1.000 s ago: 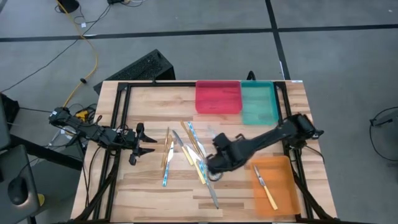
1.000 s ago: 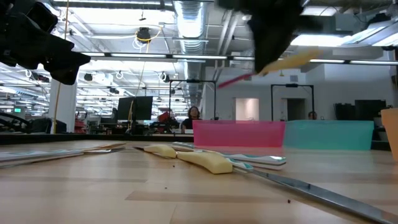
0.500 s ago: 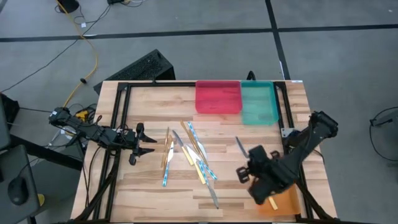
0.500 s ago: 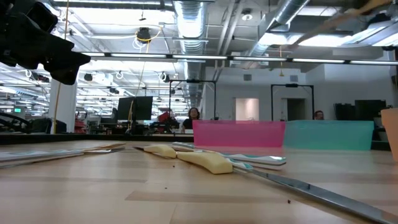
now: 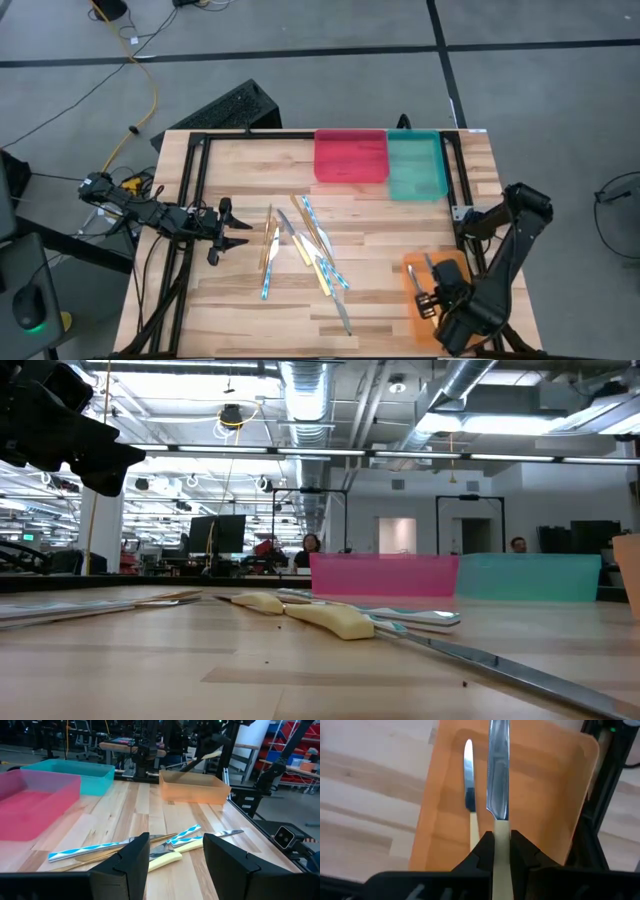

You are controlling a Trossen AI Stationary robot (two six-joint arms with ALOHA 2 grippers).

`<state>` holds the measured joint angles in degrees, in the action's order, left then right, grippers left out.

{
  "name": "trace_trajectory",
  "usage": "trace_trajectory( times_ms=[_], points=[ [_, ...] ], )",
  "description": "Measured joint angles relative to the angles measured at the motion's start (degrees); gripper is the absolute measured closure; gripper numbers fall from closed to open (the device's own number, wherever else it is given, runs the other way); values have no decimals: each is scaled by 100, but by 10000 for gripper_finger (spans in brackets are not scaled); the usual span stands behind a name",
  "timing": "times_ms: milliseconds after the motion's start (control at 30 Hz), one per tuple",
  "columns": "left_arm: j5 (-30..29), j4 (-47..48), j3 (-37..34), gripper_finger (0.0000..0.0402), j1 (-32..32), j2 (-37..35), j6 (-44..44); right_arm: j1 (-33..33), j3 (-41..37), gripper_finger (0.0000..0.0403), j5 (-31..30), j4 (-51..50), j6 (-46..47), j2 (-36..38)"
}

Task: Sort silverware by color (type)
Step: Put the yellow knife into the orange bin

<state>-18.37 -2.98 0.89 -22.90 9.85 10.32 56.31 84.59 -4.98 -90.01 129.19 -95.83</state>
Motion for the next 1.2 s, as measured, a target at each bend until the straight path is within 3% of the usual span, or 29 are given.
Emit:
trace_trajectory(
  times_ms=[500,1200],
  points=[
    [0,1,0,233,0,0,0,348,-244,362,250,480,44,-4],
    [0,2,0,233,0,0,1,598,-240,361,696,1180,42,-760]
  ],
)
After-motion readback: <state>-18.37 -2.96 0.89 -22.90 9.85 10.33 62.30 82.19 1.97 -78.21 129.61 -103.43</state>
